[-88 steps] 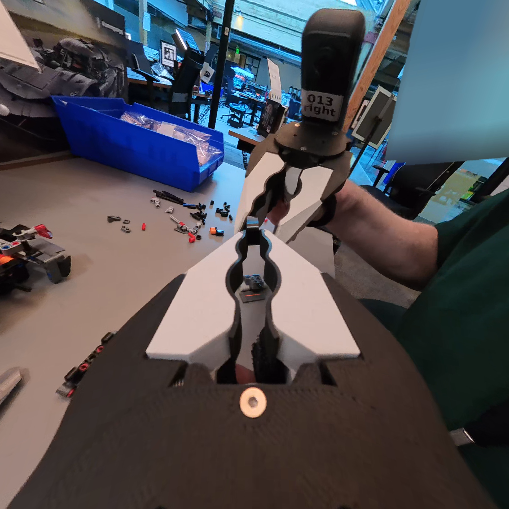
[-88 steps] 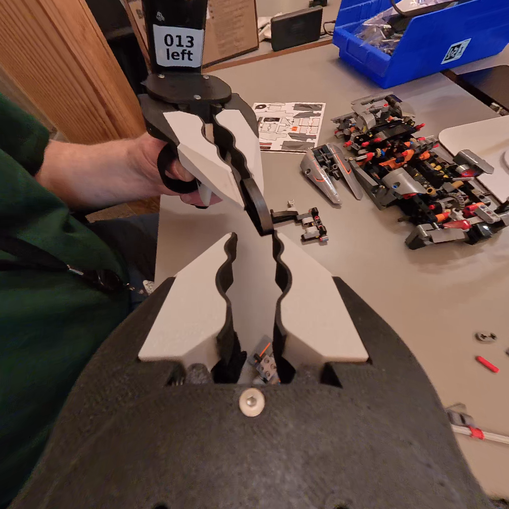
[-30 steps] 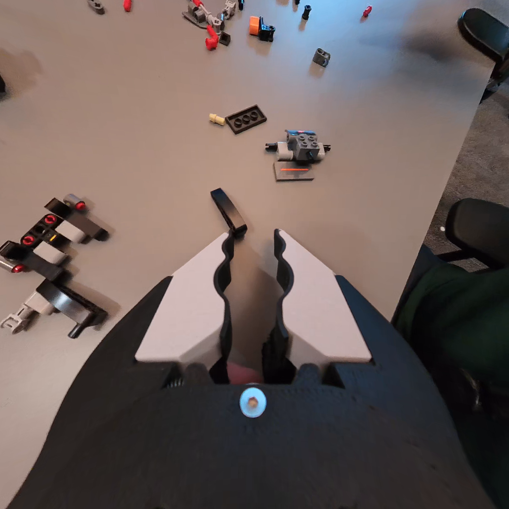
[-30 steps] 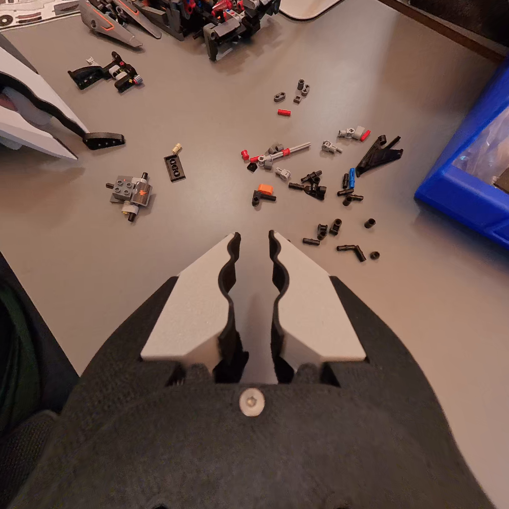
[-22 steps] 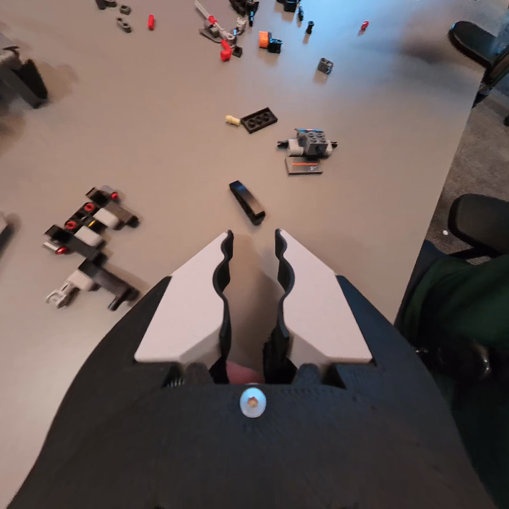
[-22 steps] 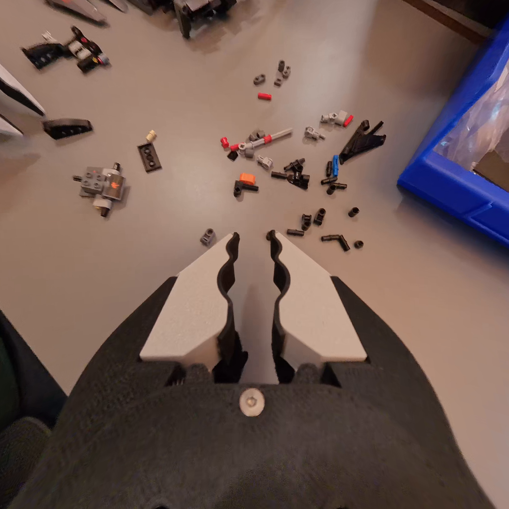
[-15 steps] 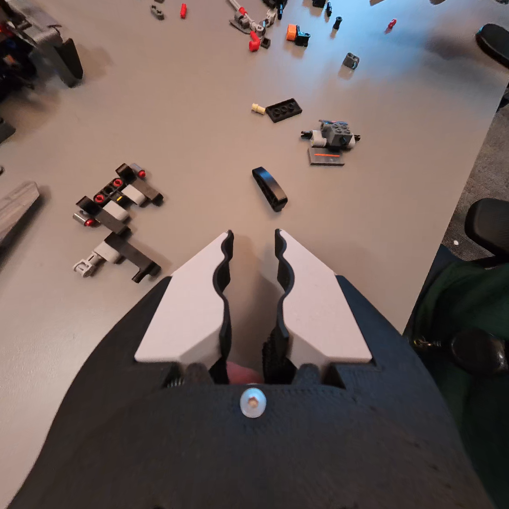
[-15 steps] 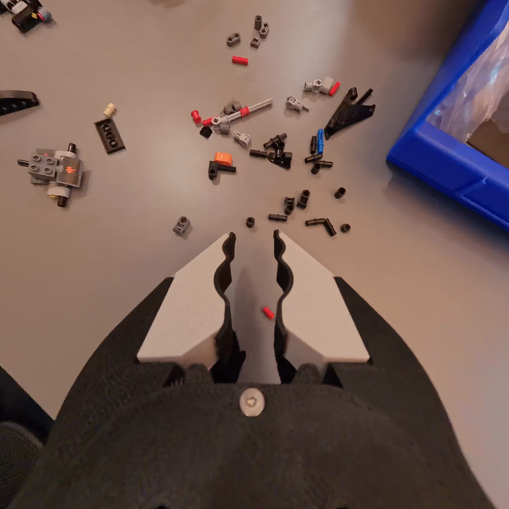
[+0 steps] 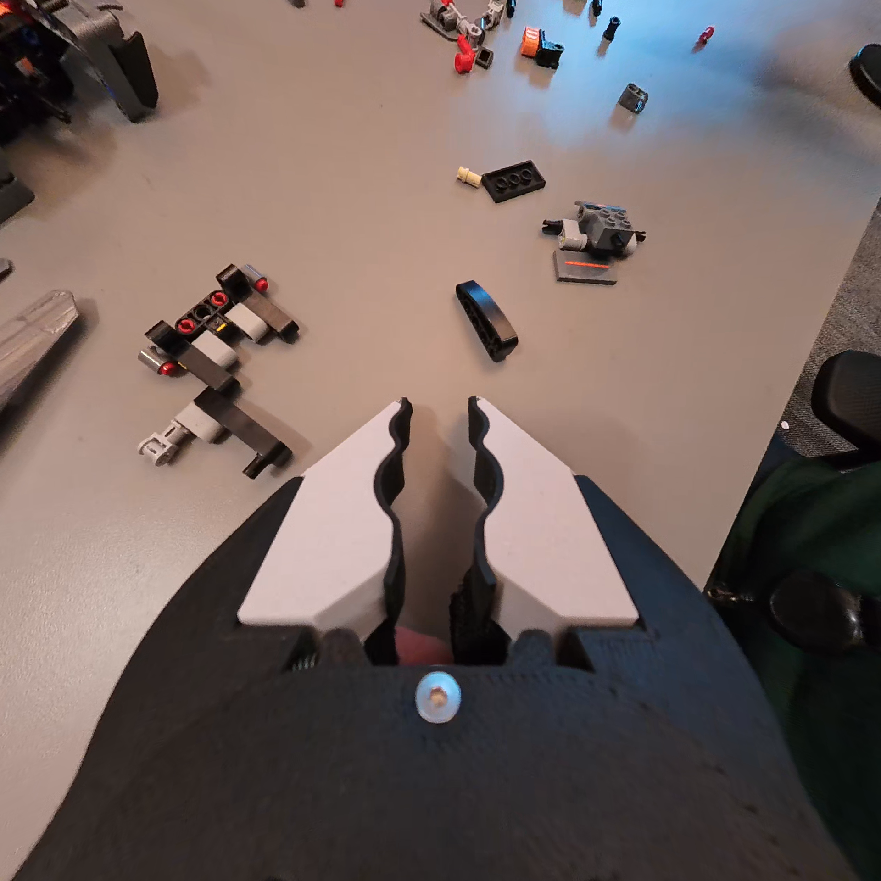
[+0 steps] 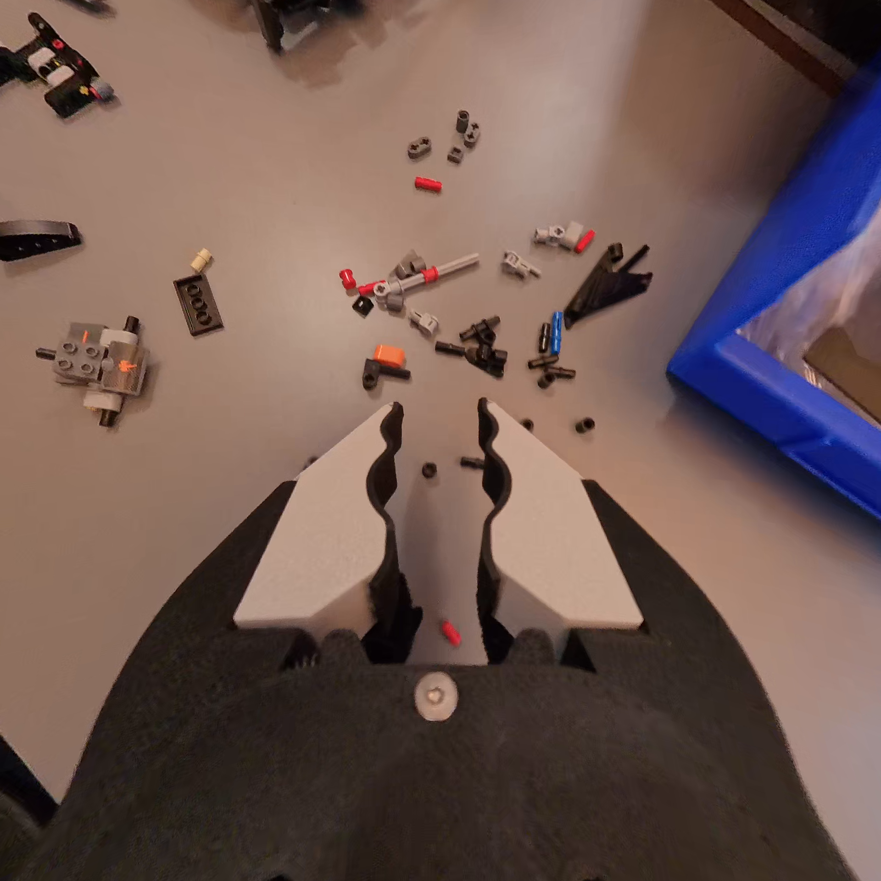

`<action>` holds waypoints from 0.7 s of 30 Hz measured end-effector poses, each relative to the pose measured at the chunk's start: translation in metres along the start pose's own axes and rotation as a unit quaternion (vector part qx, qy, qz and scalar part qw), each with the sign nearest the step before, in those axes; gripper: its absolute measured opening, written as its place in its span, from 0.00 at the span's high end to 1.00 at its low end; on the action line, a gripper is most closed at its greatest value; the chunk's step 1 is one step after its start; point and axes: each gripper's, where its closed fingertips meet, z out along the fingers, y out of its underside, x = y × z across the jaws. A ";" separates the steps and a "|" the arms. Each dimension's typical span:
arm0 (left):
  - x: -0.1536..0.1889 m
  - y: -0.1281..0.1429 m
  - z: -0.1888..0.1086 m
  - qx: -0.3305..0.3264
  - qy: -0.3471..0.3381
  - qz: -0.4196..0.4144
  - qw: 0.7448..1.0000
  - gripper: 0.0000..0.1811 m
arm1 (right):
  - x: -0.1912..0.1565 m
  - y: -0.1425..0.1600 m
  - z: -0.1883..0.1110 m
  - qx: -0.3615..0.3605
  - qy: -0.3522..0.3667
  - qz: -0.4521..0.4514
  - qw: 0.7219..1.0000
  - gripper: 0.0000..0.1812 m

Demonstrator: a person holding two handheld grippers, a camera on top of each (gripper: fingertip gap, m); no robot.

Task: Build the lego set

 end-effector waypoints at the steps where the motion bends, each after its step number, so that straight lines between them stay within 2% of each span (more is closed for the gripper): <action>1: 0.000 0.000 0.000 0.000 -0.001 0.000 1.000 0.88 | -0.001 -0.003 0.004 -0.002 -0.003 -0.003 1.000 0.83; 9: 0.000 0.000 0.000 0.002 0.006 -0.009 1.000 0.88 | 0.017 -0.016 0.018 -0.010 0.009 0.010 1.000 0.83; 16: 0.000 0.000 0.000 0.003 0.013 -0.015 1.000 0.88 | 0.045 -0.010 0.026 -0.028 0.038 0.042 0.998 0.83; 21: 0.000 -0.001 -0.001 0.004 0.018 -0.021 1.000 0.88 | 0.059 -0.017 0.042 -0.032 0.064 0.049 0.996 0.84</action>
